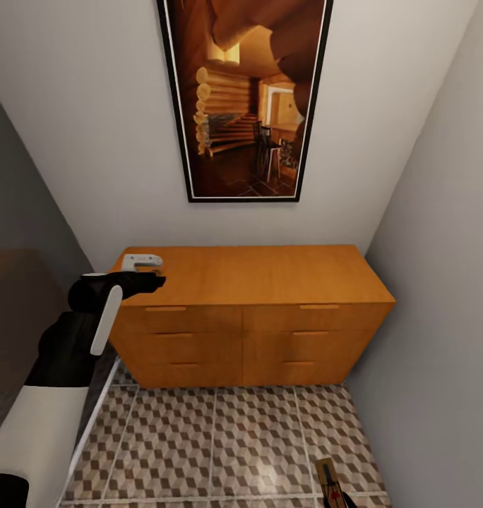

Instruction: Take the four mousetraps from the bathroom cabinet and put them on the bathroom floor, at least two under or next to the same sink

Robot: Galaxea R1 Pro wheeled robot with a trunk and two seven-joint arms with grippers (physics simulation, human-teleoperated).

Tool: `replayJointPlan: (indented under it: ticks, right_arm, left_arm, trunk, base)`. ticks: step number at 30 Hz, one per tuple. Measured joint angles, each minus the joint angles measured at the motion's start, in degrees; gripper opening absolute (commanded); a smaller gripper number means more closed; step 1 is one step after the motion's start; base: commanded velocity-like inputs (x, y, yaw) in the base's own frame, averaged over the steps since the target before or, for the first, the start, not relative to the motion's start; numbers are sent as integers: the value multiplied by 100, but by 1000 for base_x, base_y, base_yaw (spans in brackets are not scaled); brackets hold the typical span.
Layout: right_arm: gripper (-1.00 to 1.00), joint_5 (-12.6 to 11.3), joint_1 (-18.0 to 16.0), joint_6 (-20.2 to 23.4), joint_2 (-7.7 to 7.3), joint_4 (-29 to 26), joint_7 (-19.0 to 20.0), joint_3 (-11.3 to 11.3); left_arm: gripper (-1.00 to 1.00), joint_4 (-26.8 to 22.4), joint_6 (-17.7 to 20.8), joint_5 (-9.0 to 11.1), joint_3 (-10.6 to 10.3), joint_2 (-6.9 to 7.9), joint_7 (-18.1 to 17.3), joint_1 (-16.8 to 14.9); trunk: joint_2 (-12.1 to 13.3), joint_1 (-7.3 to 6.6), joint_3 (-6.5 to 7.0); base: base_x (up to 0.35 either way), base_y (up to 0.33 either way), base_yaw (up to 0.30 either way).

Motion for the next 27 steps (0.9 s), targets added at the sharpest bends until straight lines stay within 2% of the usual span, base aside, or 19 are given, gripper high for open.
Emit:
replayJointPlan:
  ticks: [6,13,27]
  right_arm:
    - [-100,1,0,0,-2,0,0,1]
    - [-100,2,0,0,-3,0,0,2]
    - [-100,1,0,-1,-3,0,-1,2]
  left_arm:
    - [100,6,1,4,-15,0,-21,0]
    - [100,32,-14,41,-43,4,-423,0]
    - [100,53,-27,39,-44,10,-509,9]
  trunk:
    - [0,0,0]
    - [0,0,0]
    - [0,0,0]
  base:
    - [1,224,0]
    - [0,199,0]
    - [0,24,0]
